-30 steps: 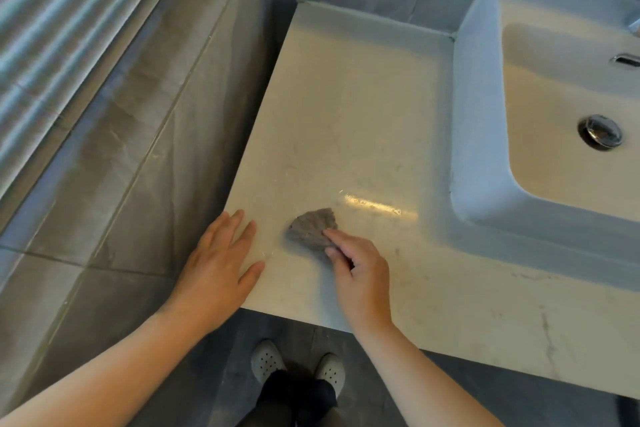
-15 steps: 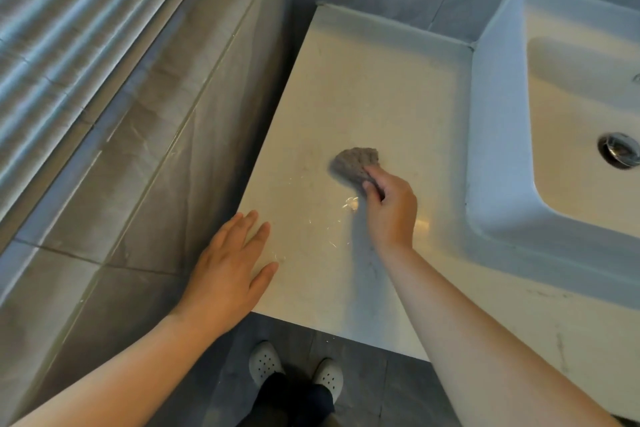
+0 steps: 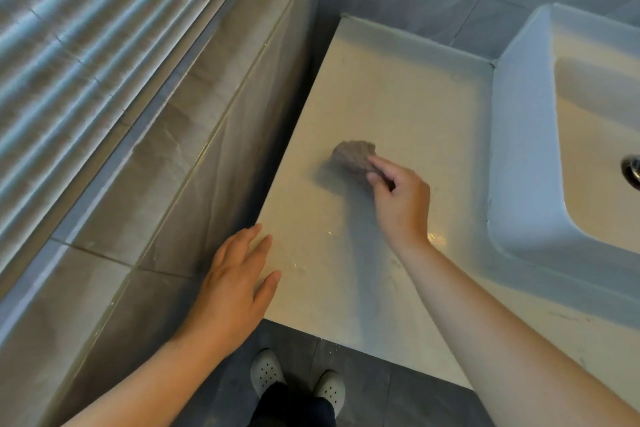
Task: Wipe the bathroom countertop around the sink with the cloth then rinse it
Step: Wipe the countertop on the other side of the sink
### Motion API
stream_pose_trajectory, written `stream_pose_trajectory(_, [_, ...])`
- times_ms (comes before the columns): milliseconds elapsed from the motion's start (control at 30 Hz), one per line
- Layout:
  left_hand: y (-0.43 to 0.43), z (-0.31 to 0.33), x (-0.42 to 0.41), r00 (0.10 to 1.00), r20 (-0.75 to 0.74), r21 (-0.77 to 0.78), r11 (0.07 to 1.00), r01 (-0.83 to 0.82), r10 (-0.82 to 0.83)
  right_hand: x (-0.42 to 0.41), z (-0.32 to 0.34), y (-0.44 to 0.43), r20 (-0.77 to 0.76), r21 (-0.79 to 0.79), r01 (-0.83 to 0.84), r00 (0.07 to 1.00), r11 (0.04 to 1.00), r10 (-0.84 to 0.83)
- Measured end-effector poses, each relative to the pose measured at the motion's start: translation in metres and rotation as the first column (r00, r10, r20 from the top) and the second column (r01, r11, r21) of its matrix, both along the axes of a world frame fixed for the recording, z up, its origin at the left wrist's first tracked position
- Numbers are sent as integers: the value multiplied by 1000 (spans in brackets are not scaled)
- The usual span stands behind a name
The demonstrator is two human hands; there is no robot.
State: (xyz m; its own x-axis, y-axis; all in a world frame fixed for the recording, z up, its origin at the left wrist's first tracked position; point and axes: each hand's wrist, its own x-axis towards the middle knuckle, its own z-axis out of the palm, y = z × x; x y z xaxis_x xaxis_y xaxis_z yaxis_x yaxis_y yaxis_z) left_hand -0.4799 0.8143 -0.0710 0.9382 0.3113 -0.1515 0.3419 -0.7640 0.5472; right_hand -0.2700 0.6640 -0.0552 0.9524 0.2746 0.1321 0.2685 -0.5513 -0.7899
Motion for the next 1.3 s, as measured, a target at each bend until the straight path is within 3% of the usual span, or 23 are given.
stream_pose_trajectory(233, [1, -5, -12, 987, -41, -218, 963, -159, 154, 25, -32, 42, 16, -60, -49, 999, 997, 50])
stream_pose_trajectory(433, [3, -3, -13, 975, -52, -301, 928, -221, 216, -36, -46, 42, 58, -115, -280, 956, 953, 287])
stream_pose_trajectory(600, [3, -4, -18, 942, -90, -362, 871, -333, 323, -59, -22, 36, -137, -50, -362, 926, 931, 352])
stream_pose_trajectory(667, [3, -5, -19, 933, -98, -391, 849, -355, 345, -42, -8, 45, -110, 6, -309, 945, 951, 308])
stream_pose_trajectory(767, [2, -4, -21, 927, -96, -400, 839, -369, 362, -4, -1, 72, 10, -43, -278, 960, 960, 278])
stream_pose_trajectory(867, [2, -3, -23, 924, -94, -408, 832, -376, 371, 14, -18, 93, -51, -132, -330, 944, 935, 326])
stream_pose_trajectory(1300, [5, -11, -49, 912, -87, -416, 817, -399, 401, -66, -43, 64, 4, -108, -488, 871, 866, 491])
